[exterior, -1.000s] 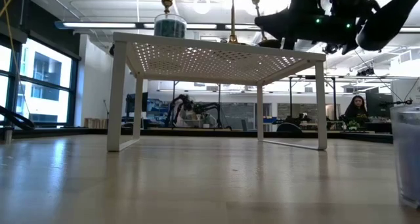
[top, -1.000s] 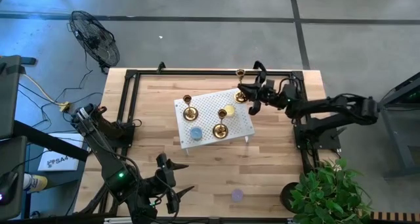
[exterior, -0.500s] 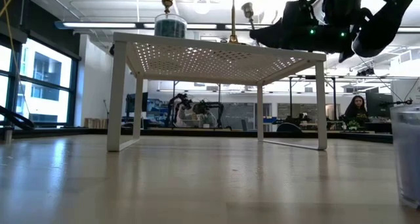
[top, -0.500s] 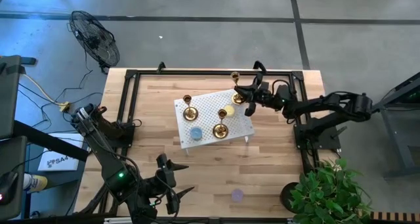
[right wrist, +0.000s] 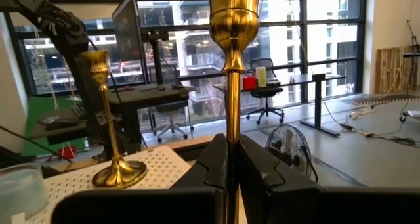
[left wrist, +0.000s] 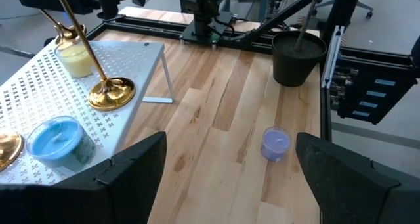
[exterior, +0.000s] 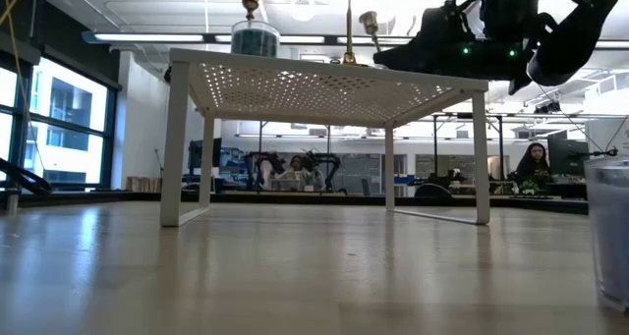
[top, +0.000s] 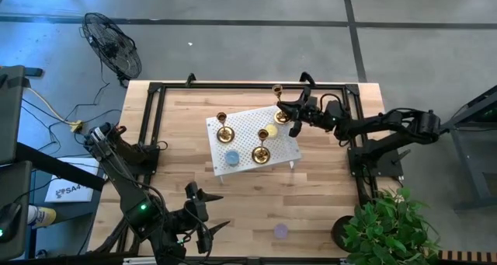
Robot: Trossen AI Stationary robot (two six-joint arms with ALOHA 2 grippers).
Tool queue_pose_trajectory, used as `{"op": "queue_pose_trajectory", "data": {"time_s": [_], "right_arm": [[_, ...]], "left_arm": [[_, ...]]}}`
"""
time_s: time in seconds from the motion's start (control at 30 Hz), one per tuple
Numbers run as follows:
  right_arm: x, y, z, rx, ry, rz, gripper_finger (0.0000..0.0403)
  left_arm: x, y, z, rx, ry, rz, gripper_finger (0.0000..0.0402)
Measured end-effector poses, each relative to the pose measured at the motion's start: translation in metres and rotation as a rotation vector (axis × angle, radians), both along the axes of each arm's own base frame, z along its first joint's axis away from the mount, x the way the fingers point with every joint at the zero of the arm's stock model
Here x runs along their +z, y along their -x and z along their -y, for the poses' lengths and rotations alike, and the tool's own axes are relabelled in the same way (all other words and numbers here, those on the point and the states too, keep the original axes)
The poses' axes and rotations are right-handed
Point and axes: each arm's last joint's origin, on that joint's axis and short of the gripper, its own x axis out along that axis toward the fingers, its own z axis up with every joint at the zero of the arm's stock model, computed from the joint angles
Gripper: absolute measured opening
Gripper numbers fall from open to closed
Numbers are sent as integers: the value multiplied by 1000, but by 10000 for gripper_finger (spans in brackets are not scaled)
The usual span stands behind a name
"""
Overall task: Pick & Place candle stick holders
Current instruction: Put the yellow candle holder on the shelf
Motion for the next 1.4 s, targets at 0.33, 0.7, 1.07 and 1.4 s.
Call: {"op": "queue_pose_trajectory", "data": {"time_s": [0.33, 0.7, 1.07, 1.4], "right_arm": [[-6, 4, -3, 9, -9, -8, 9], [-2, 4, -5, 34, 4, 34, 9], [-1, 4, -5, 47, 4, 47, 9], [-2, 4, -5, 43, 13, 26, 9]], "left_arm": [[0, 0, 0, 0, -3, -3, 333], [0, 0, 0, -1, 2, -3, 333], [0, 0, 0, -8, 12, -6, 333], [0, 0, 0, -7, 5, -5, 333]]}}
